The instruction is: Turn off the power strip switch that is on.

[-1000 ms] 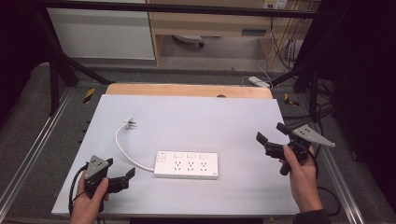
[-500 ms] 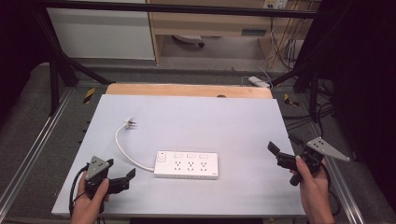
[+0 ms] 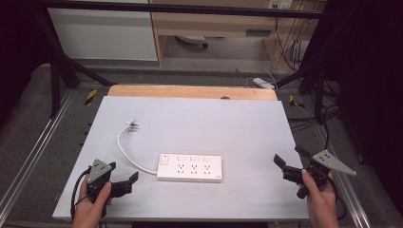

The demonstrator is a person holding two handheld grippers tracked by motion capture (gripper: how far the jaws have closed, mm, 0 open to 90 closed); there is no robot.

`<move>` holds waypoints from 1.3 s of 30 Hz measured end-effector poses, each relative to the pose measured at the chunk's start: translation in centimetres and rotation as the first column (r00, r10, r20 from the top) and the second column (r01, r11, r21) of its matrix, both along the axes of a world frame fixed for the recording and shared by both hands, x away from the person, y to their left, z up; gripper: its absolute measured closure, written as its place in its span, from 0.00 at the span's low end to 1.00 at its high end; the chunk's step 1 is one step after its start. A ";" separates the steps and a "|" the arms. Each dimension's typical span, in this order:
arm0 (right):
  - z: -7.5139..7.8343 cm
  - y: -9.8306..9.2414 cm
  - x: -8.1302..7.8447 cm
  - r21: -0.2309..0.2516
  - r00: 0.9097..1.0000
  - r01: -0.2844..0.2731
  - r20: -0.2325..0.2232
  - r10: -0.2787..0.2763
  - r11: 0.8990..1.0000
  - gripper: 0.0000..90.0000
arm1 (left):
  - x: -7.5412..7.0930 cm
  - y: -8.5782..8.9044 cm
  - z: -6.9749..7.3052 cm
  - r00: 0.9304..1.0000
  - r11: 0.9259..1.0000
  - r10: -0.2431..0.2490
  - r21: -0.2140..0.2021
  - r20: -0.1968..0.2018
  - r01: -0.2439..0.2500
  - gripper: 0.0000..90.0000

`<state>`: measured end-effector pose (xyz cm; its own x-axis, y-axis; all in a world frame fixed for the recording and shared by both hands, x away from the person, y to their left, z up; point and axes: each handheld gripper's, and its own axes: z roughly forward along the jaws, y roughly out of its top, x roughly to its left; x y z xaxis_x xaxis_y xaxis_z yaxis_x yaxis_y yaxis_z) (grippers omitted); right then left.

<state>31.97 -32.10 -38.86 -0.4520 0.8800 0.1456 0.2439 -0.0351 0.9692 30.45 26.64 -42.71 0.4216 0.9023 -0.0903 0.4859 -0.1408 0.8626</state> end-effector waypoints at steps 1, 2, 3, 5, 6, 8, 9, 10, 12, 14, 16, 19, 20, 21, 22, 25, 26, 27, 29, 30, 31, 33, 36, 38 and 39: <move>-0.1 0.1 0.0 0.000 1.000 -0.006 -0.002 0.006 1.000 0.03 | 0.0 0.0 0.0 1.000 1.000 0.000 0.002 0.000 0.000 0.08; -0.2 0.2 0.0 -0.005 1.000 -0.009 -0.003 0.009 1.000 0.03 | 0.0 0.0 0.0 1.000 1.000 0.000 0.001 -0.001 0.000 0.08; -0.3 0.4 0.0 -0.011 1.000 -0.012 -0.004 0.012 1.000 0.03 | 0.0 0.0 0.0 1.000 1.000 0.000 0.002 -0.002 0.000 0.08; -0.6 0.7 0.0 -0.020 1.000 -0.021 -0.005 0.021 1.000 0.03 | 0.0 0.0 0.0 1.000 1.000 0.000 0.000 0.000 0.000 0.08; -0.8 0.8 0.0 -0.026 1.000 -0.027 -0.007 0.027 0.999 0.03 | 0.0 0.0 0.0 1.000 1.000 0.000 0.000 -0.001 0.000 0.08; -1.1 1.1 0.0 -0.032 0.999 -0.035 -0.013 0.035 0.999 0.03 | 0.0 0.0 0.0 1.000 1.000 0.000 0.001 -0.001 0.000 0.08; -1.2 1.3 0.0 -0.033 0.999 -0.041 -0.018 0.040 0.999 0.03 | 0.0 0.0 0.0 1.000 1.000 0.001 0.000 -0.001 -0.001 0.08; -1.3 1.4 0.0 -0.036 0.999 -0.048 -0.020 0.047 0.998 0.04 | 0.0 0.0 0.0 1.000 1.000 0.000 0.000 0.000 0.000 0.08; -1.5 1.7 0.1 -0.043 0.998 -0.058 -0.026 0.057 0.997 0.04 | 0.0 0.0 0.0 1.000 1.000 0.000 0.001 -0.001 0.000 0.08; -1.7 1.9 0.1 -0.047 0.997 -0.071 -0.036 0.069 0.996 0.04 | 0.0 0.0 0.0 1.000 1.000 0.000 0.000 0.000 0.000 0.08; -2.0 2.2 0.2 -0.054 0.996 -0.084 -0.045 0.081 0.995 0.04 | 0.0 0.0 0.0 1.000 1.000 0.000 0.000 0.000 0.000 0.08; -2.3 2.4 0.2 -0.053 0.994 -0.097 -0.062 0.094 0.994 0.04 | 0.0 0.0 0.0 1.000 1.000 0.000 0.000 0.000 0.000 0.08; -2.4 2.5 0.2 -0.054 0.993 -0.101 -0.066 0.097 0.993 0.04 | 0.0 0.0 0.0 1.000 1.000 0.000 0.000 0.000 0.000 0.08; -2.5 2.5 0.2 -0.053 0.992 -0.104 -0.070 0.101 0.993 0.04 | 0.0 0.0 0.0 1.000 1.000 0.000 0.000 0.001 0.000 0.08; -2.6 2.6 0.3 -0.053 0.992 -0.106 -0.070 0.103 0.993 0.04 | 0.0 0.0 0.0 1.000 1.000 0.000 0.000 0.000 0.000 0.08; -2.9 2.8 0.4 -0.058 0.990 -0.119 -0.086 0.114 0.991 0.04 | 0.0 0.0 0.0 1.000 1.000 -0.001 0.000 0.001 0.001 0.08; -3.1 2.9 0.4 -0.060 0.989 -0.124 -0.092 0.118 0.990 0.04 | 0.0 0.0 0.0 1.000 1.000 -0.001 0.000 0.001 0.001 0.08; -3.2 3.0 0.5 -0.064 0.988 -0.127 -0.098 0.120 0.990 0.04 | 0.0 0.0 0.0 1.000 1.000 -0.002 0.000 0.000 0.002 0.08; -3.4 3.3 0.6 -0.072 0.985 -0.139 -0.110 0.130 0.988 0.04 | 0.0 0.0 0.0 1.000 1.000 -0.002 0.000 -0.001 0.002 0.08; -3.5 3.4 0.6 -0.074 0.984 -0.141 -0.116 0.132 0.987 0.04 | 0.0 0.0 0.0 1.000 1.000 -0.002 0.001 -0.001 0.002 0.08; -3.6 3.5 0.7 -0.073 0.984 -0.142 -0.120 0.133 0.987 0.03 | 0.0 0.0 0.0 1.000 1.000 -0.002 0.002 -0.002 0.002 0.08; -3.8 3.6 0.9 -0.079 0.983 -0.144 -0.130 0.134 0.986 0.03 | 0.0 -0.1 0.0 1.000 1.000 -0.003 0.000 -0.001 0.003 0.08; -4.1 3.8 1.2 -0.087 0.980 -0.150 -0.144 0.136 0.985 0.03 | 0.0 -0.1 0.0 1.000 1.000 -0.003 0.002 -0.001 0.003 0.08; -4.3 4.0 1.4 -0.090 0.978 -0.157 -0.155 0.142 0.983 0.03 | 0.0 -0.1 0.0 1.000 1.000 -0.003 0.000 -0.001 0.003 0.08; -4.4 4.1 1.5 -0.090 0.977 -0.161 -0.159 0.145 0.983 0.03 | 0.0 -0.1 0.0 1.000 1.000 -0.003 0.002 0.000 0.003 0.08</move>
